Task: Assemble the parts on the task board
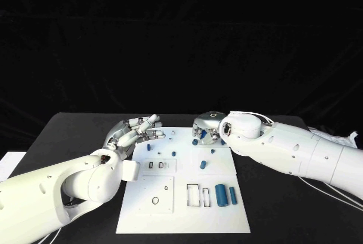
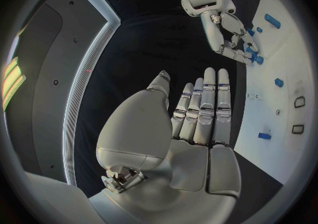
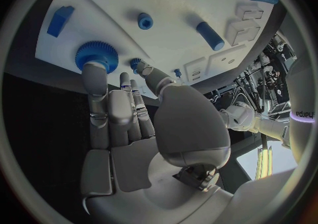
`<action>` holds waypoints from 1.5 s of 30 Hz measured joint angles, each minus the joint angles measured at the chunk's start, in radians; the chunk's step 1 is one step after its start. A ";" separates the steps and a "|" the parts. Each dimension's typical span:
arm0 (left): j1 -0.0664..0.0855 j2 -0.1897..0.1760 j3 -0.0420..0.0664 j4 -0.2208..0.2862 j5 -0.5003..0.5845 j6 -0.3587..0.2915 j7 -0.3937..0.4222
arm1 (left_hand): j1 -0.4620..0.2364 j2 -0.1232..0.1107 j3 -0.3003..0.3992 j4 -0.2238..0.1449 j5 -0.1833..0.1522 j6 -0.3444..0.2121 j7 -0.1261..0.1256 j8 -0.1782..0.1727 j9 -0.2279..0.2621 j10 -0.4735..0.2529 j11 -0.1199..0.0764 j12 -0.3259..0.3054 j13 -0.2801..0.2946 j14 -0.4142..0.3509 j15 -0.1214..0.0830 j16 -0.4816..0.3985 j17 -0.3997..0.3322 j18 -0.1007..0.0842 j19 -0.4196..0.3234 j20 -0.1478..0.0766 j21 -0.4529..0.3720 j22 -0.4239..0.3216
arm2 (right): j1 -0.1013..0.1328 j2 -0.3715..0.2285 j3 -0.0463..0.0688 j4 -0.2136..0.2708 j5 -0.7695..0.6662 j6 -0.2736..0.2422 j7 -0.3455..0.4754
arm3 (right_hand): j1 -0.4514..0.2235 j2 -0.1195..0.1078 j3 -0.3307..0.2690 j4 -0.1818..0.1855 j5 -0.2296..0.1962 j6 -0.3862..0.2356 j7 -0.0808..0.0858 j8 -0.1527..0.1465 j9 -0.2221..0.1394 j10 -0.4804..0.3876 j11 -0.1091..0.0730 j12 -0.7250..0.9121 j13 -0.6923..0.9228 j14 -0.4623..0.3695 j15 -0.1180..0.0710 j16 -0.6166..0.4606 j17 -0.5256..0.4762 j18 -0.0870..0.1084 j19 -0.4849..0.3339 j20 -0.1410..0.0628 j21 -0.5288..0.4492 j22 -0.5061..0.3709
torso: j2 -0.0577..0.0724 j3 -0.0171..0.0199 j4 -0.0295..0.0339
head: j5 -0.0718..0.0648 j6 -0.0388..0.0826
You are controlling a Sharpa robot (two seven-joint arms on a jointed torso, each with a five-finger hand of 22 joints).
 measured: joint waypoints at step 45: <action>0.003 0.001 0.000 -0.012 0.001 -0.002 -0.018 | 0.017 0.017 -0.001 -0.012 0.000 -0.004 0.004 -0.014 0.000 0.000 0.000 -0.015 0.000 0.004 0.004 -0.012 0.013 0.000 0.004 0.004 -0.008 -0.005 | -0.008 0.032 -0.005 -0.044 0.026 -0.042 0.011 | 0.011 0.041 0.068 0.078 -0.033 0.079 -0.014 0.017 0.013 0.086 -0.025 0.000 0.008 0.000 -0.014 0.077 0.072 -0.031 0.036 -0.007 0.181 0.216 | 0.010 -0.0081 0.0128 | -0.006 -0.009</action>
